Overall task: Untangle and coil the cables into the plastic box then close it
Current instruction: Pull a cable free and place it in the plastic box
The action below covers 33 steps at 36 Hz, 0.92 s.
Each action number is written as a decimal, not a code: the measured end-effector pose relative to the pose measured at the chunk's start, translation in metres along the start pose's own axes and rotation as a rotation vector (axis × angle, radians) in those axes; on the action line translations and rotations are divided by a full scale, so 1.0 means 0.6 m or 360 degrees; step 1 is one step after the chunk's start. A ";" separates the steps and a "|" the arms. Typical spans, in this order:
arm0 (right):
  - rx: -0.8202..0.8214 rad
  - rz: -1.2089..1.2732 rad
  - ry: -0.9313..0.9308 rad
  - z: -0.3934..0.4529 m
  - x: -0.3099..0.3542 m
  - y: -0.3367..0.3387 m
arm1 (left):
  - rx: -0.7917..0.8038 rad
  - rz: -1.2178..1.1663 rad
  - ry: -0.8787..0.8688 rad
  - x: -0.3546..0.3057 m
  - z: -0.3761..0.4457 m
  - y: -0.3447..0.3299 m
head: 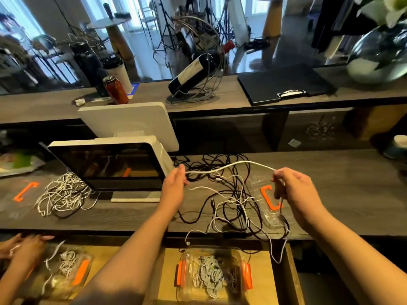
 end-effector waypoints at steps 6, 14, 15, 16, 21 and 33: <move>0.0425 -0.0356 -0.0152 -0.021 -0.040 -0.028 | 0.0028 -0.0006 -0.0425 -0.118 -0.054 -0.003; 0.0649 -0.0580 0.0479 -0.038 0.047 -0.101 | 0.0195 0.0489 -0.0717 -0.184 -0.134 -0.059; 0.0705 -0.0530 0.0480 -0.043 0.058 -0.112 | 0.0223 0.0512 -0.0715 -0.179 -0.138 -0.067; 0.0726 -0.0470 0.0462 -0.048 0.067 -0.119 | 0.0240 0.0514 -0.0704 -0.173 -0.141 -0.073; 0.0569 -0.0245 0.0392 -0.051 0.072 -0.109 | 0.0190 0.0459 -0.0647 -0.129 -0.130 -0.074; -0.0012 0.0145 0.0166 -0.030 0.038 0.001 | -0.0029 -0.0162 0.0095 0.063 -0.035 -0.002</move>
Point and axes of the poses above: each hand's wrist, its own z-axis towards the middle knuckle, its own y-axis out of the back of the hand, x = y × z, the point moved 6 cm from there along z, towards the middle knuckle, and after that the axes turned 10 degrees about y, right-handed, at the moved point
